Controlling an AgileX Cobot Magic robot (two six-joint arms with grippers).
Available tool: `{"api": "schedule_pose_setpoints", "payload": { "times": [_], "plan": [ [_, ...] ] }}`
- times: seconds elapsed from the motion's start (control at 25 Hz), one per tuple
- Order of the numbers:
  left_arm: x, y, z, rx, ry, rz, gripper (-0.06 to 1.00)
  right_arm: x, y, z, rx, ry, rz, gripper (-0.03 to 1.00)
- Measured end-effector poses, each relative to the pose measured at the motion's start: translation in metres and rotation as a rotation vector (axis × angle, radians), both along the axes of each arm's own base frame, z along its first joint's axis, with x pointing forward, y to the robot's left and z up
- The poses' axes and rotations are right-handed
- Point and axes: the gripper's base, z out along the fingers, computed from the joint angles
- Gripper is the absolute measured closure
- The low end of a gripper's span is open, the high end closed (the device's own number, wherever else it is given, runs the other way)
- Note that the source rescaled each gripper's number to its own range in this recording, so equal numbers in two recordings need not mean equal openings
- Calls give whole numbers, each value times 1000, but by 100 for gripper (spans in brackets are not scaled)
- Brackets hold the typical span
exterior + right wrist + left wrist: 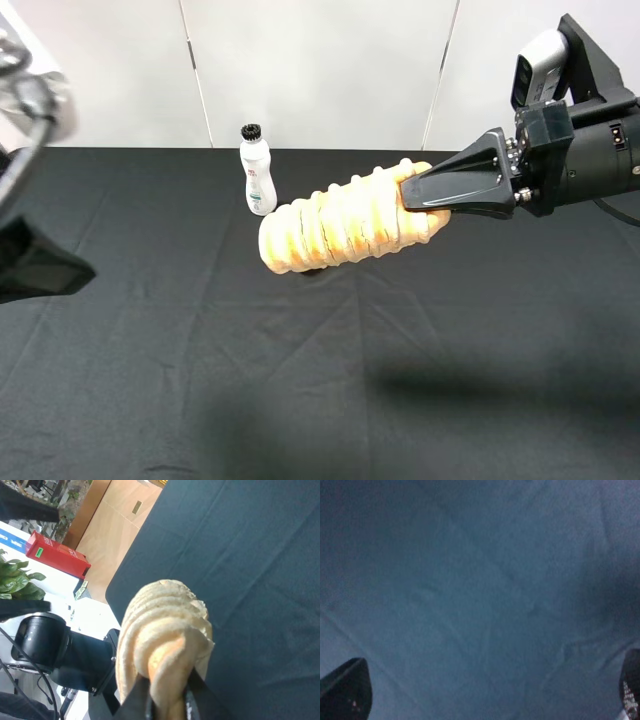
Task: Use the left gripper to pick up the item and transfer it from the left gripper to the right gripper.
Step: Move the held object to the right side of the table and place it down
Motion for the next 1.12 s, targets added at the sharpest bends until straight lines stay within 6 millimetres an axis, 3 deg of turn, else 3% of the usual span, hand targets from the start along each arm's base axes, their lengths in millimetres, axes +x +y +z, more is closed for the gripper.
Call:
{"api": "schedule_pose_setpoints", "payload": {
  "times": [0.28,0.44,0.72,0.96,1.12],
  "plan": [
    [-31,35,19,-128,0,136,-5,0,0,0,0,1,-1,96],
    [-53,59,19,-196,-36,155,-5,0,0,0,1,7,-3,97],
    [-90,87,-19,-313,6,128,-5,1,-2,-3,-36,3,-16,97],
    [-104,97,-55,-344,23,115,-6,3,-3,-5,-58,21,-43,97],
    [-106,99,-58,-386,-44,73,-5,2,-3,-6,-70,47,-47,97]
  ]
}}
